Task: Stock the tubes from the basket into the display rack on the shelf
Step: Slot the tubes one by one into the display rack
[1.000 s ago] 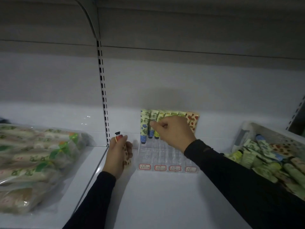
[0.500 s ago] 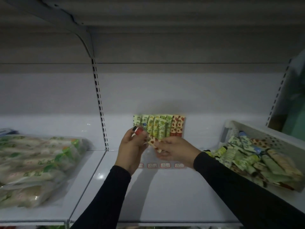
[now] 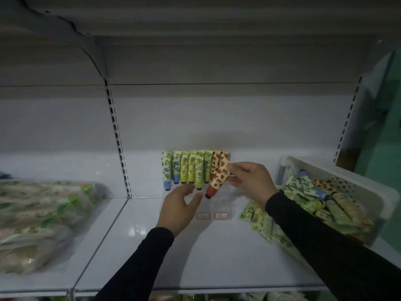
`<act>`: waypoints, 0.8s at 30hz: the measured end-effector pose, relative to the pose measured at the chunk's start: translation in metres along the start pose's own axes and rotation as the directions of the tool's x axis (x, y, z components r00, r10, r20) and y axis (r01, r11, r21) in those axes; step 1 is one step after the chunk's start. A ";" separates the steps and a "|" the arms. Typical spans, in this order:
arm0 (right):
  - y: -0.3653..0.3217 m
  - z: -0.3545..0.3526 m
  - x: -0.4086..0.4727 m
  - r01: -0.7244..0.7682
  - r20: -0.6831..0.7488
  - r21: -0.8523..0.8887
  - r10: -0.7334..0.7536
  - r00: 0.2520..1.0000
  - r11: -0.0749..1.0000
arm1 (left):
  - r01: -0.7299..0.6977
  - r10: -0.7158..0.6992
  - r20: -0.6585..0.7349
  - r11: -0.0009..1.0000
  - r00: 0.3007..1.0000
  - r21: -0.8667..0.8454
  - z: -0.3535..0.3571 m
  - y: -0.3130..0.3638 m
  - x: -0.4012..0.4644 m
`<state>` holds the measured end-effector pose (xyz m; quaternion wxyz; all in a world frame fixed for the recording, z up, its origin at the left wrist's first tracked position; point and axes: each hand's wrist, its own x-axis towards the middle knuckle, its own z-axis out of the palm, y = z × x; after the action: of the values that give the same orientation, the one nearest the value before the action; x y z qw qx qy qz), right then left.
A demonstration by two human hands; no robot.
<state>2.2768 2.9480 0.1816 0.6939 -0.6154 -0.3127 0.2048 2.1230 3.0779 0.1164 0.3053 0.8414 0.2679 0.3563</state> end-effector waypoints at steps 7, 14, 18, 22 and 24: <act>0.000 -0.023 0.022 0.167 -0.081 -0.294 -0.199 0.977 0.941 | -0.130 0.158 -0.009 0.836 0.987 0.533 -0.009 -0.060 -0.012; -0.001 -0.021 0.039 0.228 -0.072 -0.388 -0.277 0.958 0.893 | 0.066 -0.132 0.075 0.821 0.988 0.567 -0.025 -0.094 -0.015; 0.000 -0.016 0.049 0.249 -0.052 -0.459 -0.305 0.951 0.853 | 0.022 -0.123 0.131 0.807 0.984 0.589 -0.021 -0.107 -0.014; 0.000 -0.008 0.056 0.257 -0.026 -0.516 -0.315 0.949 0.817 | -0.001 -0.102 0.143 0.809 0.984 0.588 -0.019 -0.107 -0.014; 0.000 -0.003 0.059 0.264 -0.002 -0.545 -0.316 0.949 0.796 | 0.004 -0.107 0.141 0.811 0.984 0.585 -0.019 -0.107 -0.014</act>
<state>2.3212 2.9858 0.1920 0.5298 -0.7388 -0.4155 -0.0286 2.0748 3.1465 0.0458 0.0650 0.9131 0.3619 0.1763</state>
